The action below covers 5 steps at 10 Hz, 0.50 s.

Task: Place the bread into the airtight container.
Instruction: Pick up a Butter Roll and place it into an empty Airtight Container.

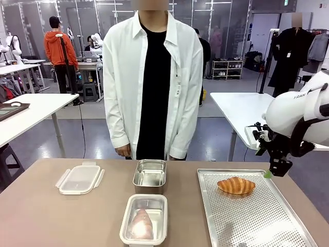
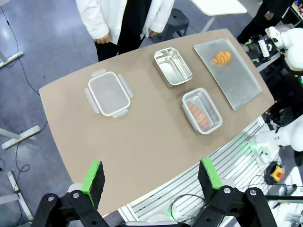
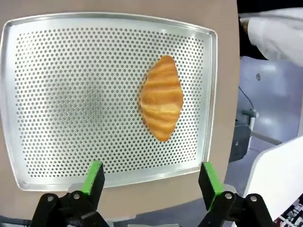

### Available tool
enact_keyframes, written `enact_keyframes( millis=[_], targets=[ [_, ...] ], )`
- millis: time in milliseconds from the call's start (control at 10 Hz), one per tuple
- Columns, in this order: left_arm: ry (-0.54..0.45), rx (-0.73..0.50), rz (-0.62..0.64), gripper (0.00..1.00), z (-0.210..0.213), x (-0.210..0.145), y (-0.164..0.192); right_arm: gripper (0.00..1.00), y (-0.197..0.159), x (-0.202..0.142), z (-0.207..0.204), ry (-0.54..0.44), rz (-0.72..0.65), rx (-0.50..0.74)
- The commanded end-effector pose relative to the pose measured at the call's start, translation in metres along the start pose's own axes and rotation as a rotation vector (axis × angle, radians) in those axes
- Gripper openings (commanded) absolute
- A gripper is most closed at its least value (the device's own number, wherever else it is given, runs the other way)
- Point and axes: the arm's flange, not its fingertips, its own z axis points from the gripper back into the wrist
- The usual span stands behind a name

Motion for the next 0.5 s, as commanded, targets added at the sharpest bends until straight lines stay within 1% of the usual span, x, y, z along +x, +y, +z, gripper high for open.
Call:
enact_keyframes(
  millis=[0,300,400],
  targets=[
    [-0.001,-0.016,-0.019,1.00,0.001,0.000,0.000,1.00,0.002,0.003,0.009,-0.015,0.022,-0.012],
    [-0.001,-0.016,-0.019,1.00,0.001,0.000,0.000,1.00,0.000,0.004,0.006,-0.008,0.008,-0.010],
    [-0.001,-0.016,-0.019,1.00,0.001,0.000,0.000,1.00,-0.011,0.011,-0.002,-0.006,0.017,0.009]
  ],
)
